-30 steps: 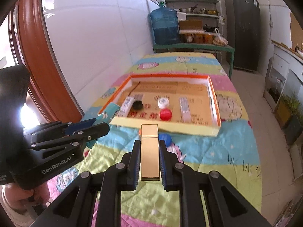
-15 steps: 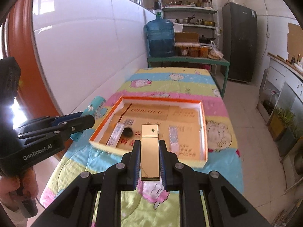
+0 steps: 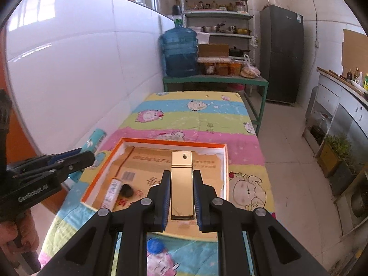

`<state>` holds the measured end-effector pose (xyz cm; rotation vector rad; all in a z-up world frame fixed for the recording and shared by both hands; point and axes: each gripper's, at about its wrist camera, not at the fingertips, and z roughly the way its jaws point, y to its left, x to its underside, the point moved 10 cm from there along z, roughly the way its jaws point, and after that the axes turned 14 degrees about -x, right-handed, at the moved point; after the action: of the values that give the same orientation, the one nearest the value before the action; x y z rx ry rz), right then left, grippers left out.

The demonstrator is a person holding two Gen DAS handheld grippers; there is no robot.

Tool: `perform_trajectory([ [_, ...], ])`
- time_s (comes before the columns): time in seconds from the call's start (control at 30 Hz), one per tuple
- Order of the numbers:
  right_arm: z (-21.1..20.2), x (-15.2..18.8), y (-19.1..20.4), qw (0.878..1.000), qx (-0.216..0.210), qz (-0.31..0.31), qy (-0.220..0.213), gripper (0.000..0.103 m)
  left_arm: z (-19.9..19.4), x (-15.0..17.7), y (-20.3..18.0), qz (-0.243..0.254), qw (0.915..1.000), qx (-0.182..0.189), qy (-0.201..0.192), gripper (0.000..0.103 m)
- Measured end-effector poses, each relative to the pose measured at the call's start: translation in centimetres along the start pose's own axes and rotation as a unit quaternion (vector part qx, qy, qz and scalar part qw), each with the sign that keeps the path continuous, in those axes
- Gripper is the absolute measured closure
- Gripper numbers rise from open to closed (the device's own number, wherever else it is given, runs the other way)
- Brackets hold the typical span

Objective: Organize rigid objects
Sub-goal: 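Carry the gold box and teal tube over the tray with both grippers, then lower the gold box and teal tube toward the tray floor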

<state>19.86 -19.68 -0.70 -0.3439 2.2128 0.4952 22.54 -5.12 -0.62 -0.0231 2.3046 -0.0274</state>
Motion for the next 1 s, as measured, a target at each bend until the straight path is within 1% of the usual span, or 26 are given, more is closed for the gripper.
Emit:
perform_trajectory([
  [0.17,2.8,0.1,-2.4,1.000,0.005,0.012,0.018,0.085,3.4,0.0,-0.5,-0.006,0.9998,-0.006,0.017,0.081],
  [0.3,5.4,1.1,-4.0,0.999,0.002,0.025,0.039,0.085,6.3,0.3,-0.9,-0.004,0.9994,-0.013,0.032,0.081],
  [0.5,8.1,2.3,-5.8,0.998,0.000,0.034,0.062,0.085,10.4,1.6,-1.6,-0.006,0.9980,-0.013,0.061,0.081],
  [0.6,9.0,2.8,-6.5,0.997,-0.001,0.035,0.070,0.085,12.3,2.3,-1.7,-0.004,0.9971,-0.021,0.073,0.081],
  [0.8,10.9,3.6,-6.8,0.996,-0.005,0.025,0.085,0.085,14.7,3.4,-1.7,0.001,0.9956,-0.032,0.088,0.081],
  [1.0,12.2,4.2,-6.8,0.995,-0.005,0.016,0.096,0.085,16.1,4.6,-2.0,0.007,0.9940,-0.039,0.101,0.081],
])
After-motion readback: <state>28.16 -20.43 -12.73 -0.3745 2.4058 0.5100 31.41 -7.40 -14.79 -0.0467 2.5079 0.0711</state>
